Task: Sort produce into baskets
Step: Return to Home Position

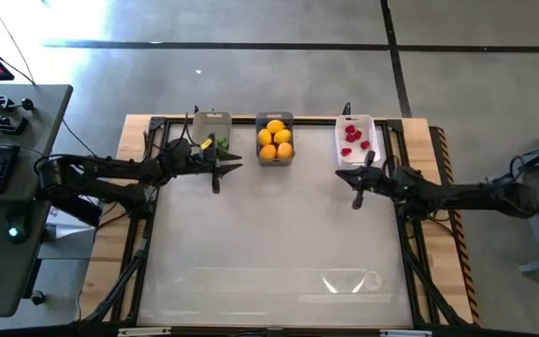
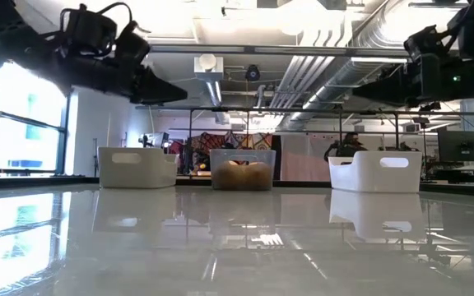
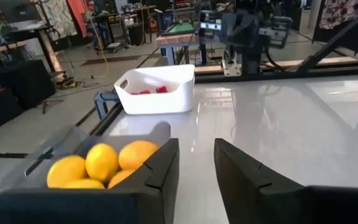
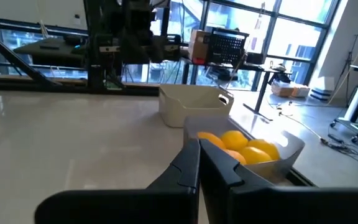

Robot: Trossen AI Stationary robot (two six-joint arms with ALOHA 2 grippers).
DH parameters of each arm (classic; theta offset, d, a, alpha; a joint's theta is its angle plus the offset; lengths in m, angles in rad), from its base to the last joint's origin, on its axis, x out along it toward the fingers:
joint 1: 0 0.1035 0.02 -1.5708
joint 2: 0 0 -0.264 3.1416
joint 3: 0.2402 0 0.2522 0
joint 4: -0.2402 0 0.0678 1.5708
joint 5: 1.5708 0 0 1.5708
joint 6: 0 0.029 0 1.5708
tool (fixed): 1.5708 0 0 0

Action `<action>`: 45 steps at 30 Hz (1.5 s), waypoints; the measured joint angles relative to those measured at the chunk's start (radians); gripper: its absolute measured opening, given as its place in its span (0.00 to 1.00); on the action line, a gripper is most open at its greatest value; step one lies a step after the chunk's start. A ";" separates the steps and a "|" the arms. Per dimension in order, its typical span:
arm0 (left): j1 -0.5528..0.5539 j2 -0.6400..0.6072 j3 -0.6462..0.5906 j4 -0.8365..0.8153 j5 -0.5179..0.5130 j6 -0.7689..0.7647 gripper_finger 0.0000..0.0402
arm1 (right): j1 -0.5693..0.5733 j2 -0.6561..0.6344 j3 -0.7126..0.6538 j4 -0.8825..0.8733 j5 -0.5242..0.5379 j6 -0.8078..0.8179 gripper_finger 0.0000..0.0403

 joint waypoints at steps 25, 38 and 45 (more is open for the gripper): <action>0.000 -0.540 -0.304 -0.175 -0.047 -0.114 0.00 | 0.000 -0.213 0.000 -0.254 0.064 0.057 0.00; -0.002 -0.941 -0.305 -0.586 -0.172 -0.136 0.00 | 0.000 -0.278 0.000 -0.323 0.098 0.120 0.00; -0.033 -1.200 -0.296 -0.730 -0.258 -0.122 0.00 | 0.000 -0.334 0.000 -0.396 0.118 0.132 0.00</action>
